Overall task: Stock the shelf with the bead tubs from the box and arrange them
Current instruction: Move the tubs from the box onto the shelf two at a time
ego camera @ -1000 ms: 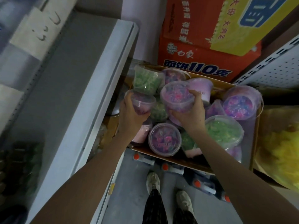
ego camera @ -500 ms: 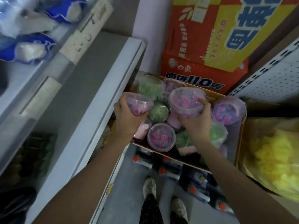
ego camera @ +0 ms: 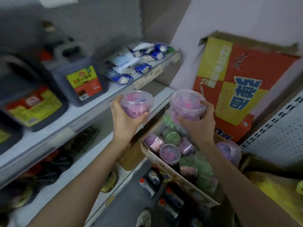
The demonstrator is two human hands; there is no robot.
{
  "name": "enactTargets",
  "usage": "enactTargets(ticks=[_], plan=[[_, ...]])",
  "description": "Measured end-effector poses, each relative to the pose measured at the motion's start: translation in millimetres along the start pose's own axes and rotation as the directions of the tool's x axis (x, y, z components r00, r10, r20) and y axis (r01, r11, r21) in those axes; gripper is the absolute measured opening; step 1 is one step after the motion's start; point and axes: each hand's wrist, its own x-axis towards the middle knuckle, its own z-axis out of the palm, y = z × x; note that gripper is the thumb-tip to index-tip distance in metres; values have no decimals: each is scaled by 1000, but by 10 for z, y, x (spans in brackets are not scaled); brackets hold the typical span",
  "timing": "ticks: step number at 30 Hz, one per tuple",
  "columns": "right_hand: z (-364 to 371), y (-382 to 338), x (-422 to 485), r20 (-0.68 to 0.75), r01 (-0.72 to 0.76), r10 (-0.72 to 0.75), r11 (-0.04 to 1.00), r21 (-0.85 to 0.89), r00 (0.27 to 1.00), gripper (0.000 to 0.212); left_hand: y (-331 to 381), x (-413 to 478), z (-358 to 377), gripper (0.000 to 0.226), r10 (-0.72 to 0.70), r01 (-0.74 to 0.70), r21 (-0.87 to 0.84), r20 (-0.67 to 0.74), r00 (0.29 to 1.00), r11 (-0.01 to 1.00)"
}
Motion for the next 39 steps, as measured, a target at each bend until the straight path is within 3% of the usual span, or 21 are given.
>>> enactTargets(ticks=[9,18,30,39], plan=[[393,-1516,-221,198,260,-293,949,176,935,84,1005,-73,-1587,86,169,-156,64,-359,918,986],[1223,-2802,-922,279,382,-529,811,443,801,78,1525,-384,-3262,89,230,-123,220,-571,788,968],[2638,-4011,-2139,422,336,-636,733,591,646,80,1398,-771,-5169,85,272,11,361,-720,638,933],[3512,-4563,-2462,434,375,-633,751,543,641,79,1184,-341,-5829,87,262,70,419,-679,686,905]])
